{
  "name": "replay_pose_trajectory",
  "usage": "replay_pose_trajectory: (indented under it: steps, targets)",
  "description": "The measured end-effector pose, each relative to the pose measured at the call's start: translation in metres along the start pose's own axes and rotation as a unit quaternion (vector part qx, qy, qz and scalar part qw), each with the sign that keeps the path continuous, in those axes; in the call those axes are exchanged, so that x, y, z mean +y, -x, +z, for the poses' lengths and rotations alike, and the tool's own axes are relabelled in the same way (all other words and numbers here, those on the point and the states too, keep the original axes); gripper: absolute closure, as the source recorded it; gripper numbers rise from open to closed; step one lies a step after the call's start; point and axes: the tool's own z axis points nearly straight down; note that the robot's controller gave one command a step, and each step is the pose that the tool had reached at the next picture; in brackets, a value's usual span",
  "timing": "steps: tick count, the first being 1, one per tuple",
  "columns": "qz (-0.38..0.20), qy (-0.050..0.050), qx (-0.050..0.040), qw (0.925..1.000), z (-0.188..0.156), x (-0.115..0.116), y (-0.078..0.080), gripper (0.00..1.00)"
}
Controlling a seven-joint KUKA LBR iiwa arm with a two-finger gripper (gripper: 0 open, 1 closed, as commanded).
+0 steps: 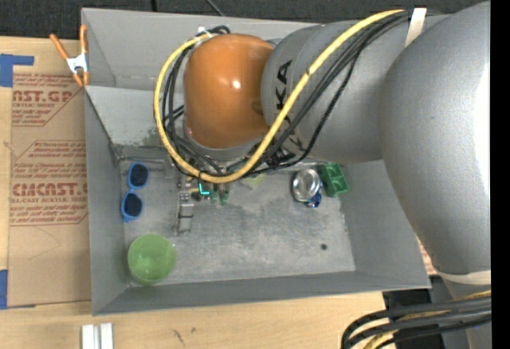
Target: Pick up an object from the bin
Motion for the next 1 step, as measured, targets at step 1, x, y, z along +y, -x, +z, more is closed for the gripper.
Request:
replay_pose_trajectory:
  steps: [1]
  targets:
    - [0.043,-0.001,0.0022,0.9991,0.0857,0.0197,-0.0658,0.00]
